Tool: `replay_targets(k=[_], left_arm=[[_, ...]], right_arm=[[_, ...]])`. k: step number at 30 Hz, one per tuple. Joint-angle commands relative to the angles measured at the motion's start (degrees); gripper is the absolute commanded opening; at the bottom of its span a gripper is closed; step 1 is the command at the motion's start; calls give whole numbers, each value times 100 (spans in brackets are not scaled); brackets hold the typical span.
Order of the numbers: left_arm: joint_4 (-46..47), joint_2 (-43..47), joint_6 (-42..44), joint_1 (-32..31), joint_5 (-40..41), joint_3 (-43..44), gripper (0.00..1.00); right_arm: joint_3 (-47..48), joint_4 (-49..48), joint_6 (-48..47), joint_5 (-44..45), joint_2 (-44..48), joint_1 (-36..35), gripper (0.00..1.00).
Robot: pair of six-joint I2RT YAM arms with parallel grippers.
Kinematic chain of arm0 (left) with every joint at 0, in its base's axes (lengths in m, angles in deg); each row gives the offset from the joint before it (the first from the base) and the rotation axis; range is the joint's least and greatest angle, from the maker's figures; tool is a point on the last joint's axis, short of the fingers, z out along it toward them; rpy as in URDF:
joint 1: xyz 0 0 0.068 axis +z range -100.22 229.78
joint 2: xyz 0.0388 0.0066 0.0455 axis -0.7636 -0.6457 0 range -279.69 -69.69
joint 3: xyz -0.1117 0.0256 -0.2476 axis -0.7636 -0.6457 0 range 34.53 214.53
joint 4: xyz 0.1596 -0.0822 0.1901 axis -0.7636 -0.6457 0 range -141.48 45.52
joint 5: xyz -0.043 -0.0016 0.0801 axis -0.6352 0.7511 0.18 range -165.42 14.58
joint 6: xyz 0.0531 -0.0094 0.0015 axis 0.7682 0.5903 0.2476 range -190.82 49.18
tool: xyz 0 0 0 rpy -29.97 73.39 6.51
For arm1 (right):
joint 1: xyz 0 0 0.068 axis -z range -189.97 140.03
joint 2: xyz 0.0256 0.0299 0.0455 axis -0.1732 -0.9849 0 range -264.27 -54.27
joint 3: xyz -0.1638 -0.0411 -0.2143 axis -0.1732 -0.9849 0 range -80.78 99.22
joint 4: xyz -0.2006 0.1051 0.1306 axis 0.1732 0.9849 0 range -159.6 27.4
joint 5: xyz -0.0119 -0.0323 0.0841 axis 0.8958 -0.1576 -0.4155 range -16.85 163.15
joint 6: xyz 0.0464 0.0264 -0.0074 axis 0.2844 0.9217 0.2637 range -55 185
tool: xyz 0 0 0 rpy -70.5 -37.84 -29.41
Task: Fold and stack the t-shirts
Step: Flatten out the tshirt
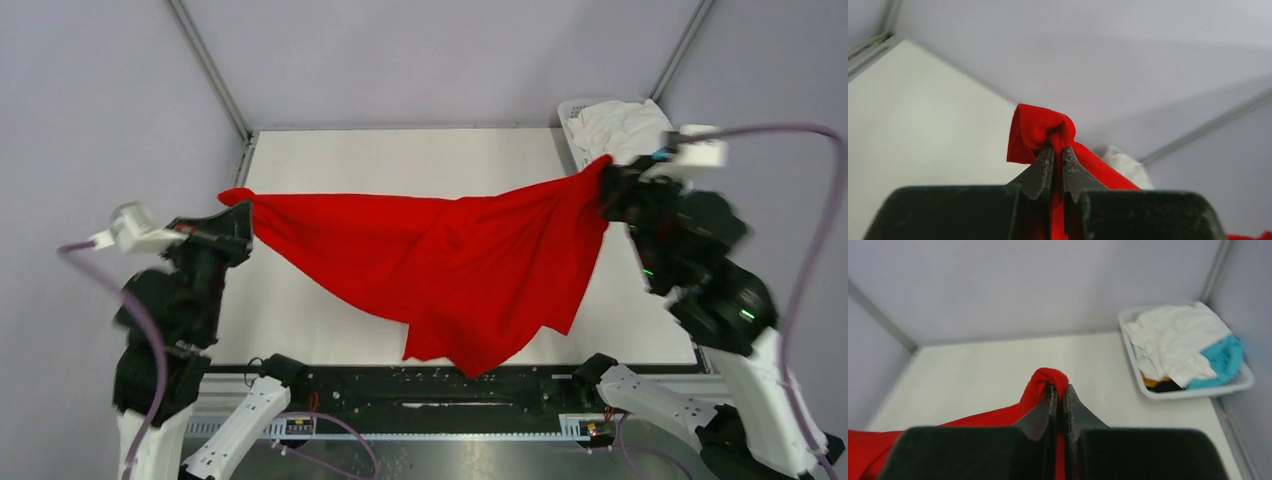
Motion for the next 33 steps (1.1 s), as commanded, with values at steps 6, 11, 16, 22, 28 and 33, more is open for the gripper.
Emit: replay_targets(k=[6, 11, 16, 22, 28, 33], left_arm=[[118, -3294, -529, 739, 578, -1820, 14], [57, -4732, -346, 1182, -220, -1389, 98], [385, -4490, 24, 1035, -970, -1679, 99], [671, -4107, 411, -597, -1263, -2175, 99], [1142, -4388, 321, -1584, -1692, -2346, 99], [1245, -5024, 397, -2595, -1701, -2187, 99]], right_arm=[[-2283, -1583, 180, -1461, -2512, 1518, 9], [-1237, -915, 207, -1379, -4267, 1583, 88], [-1848, -1007, 615, -1413, -3781, 1578, 100], [-3797, -1057, 1865, -2615, -2090, 1498, 100], [-5362, -1840, 2828, -3400, -1223, 129, 100], [-5973, -2068, 3575, -3432, -1474, -395, 99]])
